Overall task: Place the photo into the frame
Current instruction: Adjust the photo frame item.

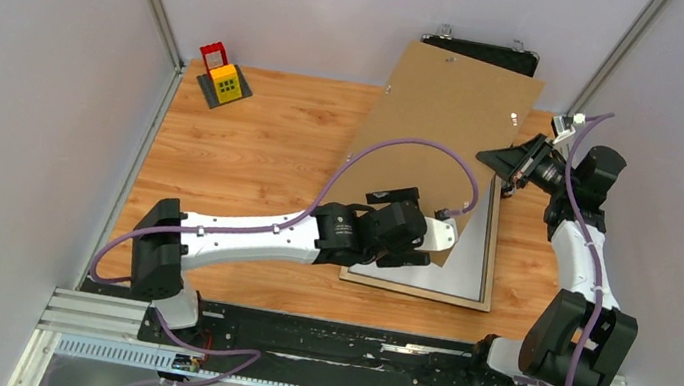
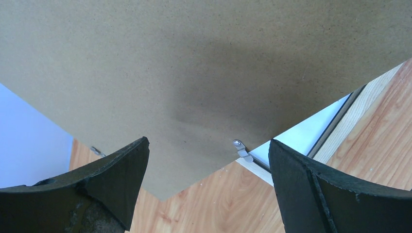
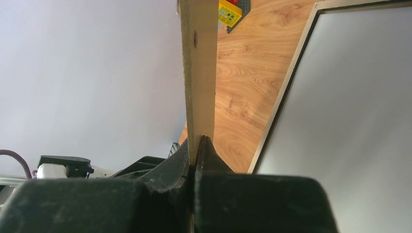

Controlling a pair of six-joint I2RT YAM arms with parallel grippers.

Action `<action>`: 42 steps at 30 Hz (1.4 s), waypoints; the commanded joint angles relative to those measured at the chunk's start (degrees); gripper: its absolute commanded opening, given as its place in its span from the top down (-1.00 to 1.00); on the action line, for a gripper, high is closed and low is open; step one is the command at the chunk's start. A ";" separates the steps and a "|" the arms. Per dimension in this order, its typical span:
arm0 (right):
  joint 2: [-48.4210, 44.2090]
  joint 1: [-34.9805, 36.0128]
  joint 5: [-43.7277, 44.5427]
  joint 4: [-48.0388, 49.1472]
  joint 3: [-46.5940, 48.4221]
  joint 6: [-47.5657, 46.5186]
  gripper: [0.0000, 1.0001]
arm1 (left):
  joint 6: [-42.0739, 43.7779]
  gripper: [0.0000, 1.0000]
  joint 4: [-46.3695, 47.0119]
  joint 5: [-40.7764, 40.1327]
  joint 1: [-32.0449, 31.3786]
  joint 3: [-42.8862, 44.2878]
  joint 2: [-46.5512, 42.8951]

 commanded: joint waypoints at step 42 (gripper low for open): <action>-2.81 -1.63 -3.56 1.84 1.88 0.37 1.00 | 8.15 -1.00 5.06 -3.64 7.14 -4.09 -3.70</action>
